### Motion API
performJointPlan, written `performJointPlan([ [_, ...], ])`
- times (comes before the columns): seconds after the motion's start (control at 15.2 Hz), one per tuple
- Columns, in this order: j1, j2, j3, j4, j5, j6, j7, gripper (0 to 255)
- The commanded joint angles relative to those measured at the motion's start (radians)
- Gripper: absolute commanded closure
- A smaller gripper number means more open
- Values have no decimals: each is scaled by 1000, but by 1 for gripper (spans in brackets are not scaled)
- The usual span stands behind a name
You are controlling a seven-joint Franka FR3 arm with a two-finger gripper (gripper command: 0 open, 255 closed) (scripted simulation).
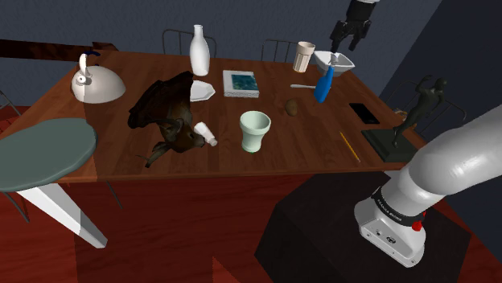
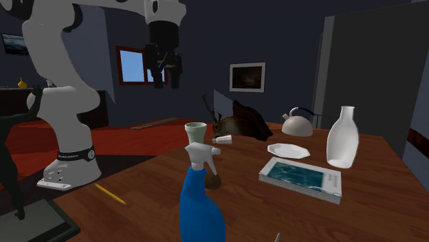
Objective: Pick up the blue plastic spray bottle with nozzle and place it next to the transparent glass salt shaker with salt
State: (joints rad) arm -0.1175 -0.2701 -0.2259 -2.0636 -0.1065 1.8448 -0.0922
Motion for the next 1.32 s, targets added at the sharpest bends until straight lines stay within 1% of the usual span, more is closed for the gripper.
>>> performJointPlan([
  [0.0,-11,69,-24,51,8,11,-22,0],
  [0.53,-70,362,-102,290,80,29,-112,0],
  [0.99,-157,629,-133,560,164,-13,-178,0],
  [1.25,-157,635,-132,514,166,38,-180,0],
])
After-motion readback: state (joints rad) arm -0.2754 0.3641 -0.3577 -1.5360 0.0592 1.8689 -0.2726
